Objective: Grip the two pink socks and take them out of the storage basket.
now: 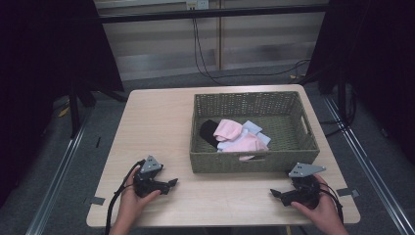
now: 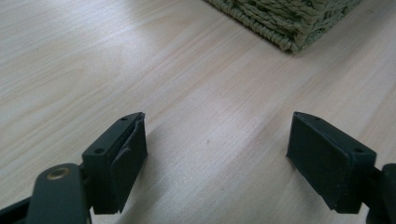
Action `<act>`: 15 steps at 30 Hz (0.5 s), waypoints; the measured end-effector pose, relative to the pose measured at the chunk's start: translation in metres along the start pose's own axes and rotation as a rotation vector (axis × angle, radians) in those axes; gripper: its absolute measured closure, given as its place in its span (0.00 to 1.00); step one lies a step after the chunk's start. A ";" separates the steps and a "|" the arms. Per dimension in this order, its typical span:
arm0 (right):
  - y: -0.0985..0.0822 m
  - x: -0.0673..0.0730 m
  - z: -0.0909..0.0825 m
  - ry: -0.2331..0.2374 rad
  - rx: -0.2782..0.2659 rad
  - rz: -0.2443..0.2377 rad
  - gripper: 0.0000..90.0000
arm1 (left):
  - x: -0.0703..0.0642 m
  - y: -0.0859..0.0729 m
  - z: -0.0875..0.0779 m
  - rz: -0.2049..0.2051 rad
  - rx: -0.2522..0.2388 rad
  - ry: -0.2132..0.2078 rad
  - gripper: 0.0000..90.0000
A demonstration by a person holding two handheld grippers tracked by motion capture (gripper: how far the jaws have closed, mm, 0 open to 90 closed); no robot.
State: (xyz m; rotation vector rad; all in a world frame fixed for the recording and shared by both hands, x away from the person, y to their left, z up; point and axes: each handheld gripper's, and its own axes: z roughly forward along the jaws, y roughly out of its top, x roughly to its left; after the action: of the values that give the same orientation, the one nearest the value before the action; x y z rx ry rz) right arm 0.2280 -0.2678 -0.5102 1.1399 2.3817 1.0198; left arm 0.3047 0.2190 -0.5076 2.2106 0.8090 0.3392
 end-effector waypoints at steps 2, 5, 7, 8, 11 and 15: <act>0.000 0.000 0.000 0.000 0.000 0.000 0.10 | 0.000 0.000 0.000 0.000 0.000 0.000 0.22; 0.000 0.000 0.000 0.001 0.000 0.001 0.10 | 0.000 0.000 0.000 0.001 0.000 0.000 0.22; 0.002 0.000 -0.001 0.001 0.014 0.000 0.12 | 0.000 0.000 0.000 0.002 0.001 -0.001 0.22; 0.003 0.000 -0.001 0.003 0.027 0.002 0.14 | 0.000 0.000 0.000 0.001 0.000 -0.003 0.22; 0.007 0.002 -0.003 0.030 0.059 -0.009 0.15 | 0.000 0.000 0.000 0.001 0.000 -0.004 0.22; 0.014 0.008 -0.003 0.080 0.097 -0.034 0.17 | 0.000 0.000 0.000 0.001 0.000 -0.004 0.22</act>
State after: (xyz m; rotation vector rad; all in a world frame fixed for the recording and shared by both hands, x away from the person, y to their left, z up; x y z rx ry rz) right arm 0.2291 -0.2572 -0.4975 1.1071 2.5300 0.9656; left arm 0.3046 0.2189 -0.5076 2.2112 0.8056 0.3348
